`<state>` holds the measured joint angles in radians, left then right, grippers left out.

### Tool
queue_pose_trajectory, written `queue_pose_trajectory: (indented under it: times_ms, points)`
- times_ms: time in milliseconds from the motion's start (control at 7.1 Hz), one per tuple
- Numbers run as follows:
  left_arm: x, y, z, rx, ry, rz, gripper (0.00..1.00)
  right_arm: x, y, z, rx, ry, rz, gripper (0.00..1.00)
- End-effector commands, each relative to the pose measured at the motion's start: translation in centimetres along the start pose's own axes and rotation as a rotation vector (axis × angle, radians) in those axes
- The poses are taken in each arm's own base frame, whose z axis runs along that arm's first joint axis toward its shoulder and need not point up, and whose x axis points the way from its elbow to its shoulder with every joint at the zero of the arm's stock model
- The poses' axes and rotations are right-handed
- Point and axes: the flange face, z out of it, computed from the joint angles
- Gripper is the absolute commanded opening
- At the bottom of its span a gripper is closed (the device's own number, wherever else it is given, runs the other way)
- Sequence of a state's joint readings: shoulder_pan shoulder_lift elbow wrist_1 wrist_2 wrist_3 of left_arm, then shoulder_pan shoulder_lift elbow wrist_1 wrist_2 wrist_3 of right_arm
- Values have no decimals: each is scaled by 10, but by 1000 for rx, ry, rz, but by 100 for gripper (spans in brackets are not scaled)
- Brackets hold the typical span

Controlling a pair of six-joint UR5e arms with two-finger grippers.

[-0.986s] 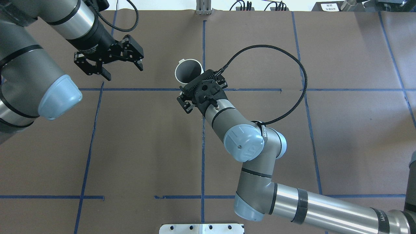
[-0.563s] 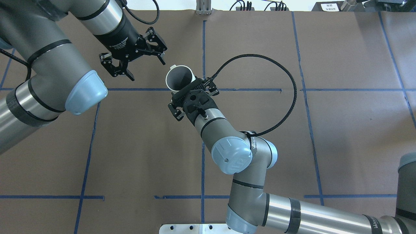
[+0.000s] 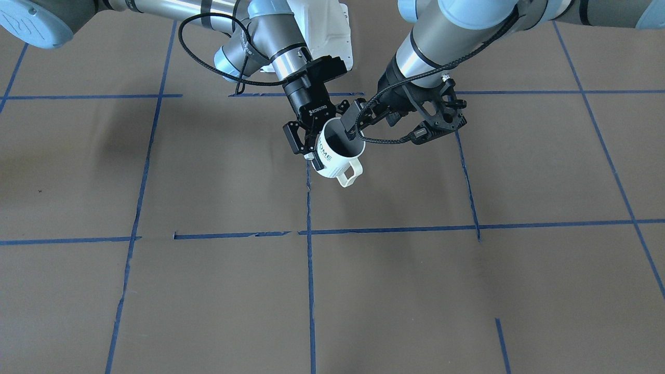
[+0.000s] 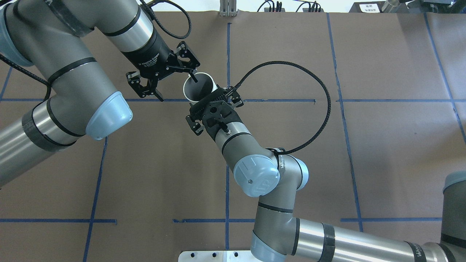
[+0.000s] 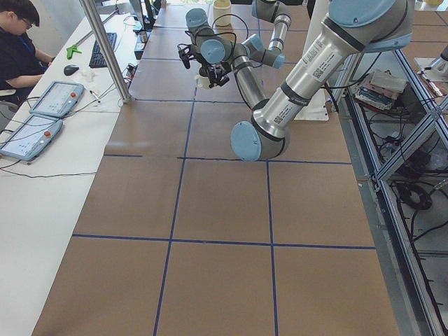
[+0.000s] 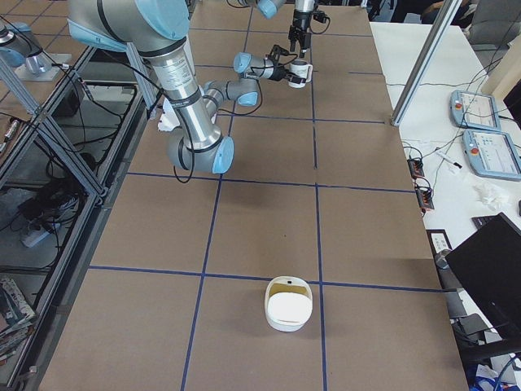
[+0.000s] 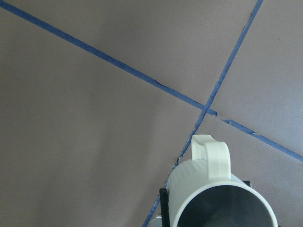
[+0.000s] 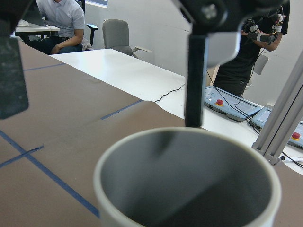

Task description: Left arm hands cup to right arm to dump lemon

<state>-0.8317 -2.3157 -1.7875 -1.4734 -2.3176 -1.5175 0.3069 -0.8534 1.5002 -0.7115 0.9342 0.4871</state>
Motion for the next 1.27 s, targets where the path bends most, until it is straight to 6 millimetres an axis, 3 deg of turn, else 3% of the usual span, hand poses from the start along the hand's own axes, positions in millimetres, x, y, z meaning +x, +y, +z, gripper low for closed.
queue_pose_trajectory:
  times_ms: [0,563,704,845,1126]
  points:
    - [1,3,3,-2,-2,7,100,-2,-6,-1,8,-3,13,12]
    - [1,5,7,-8,-6,4,98,-3,-8,-2,14,-8,26,13]
    - [1,5,7,-8,-6,4,88,-3,-9,-2,15,-10,29,13]
    - [1,5,7,-8,-6,5,70,-3,-9,-2,15,-12,37,12]
    - [0,5,8,-8,-8,6,66,-3,-9,-2,14,-11,40,12]
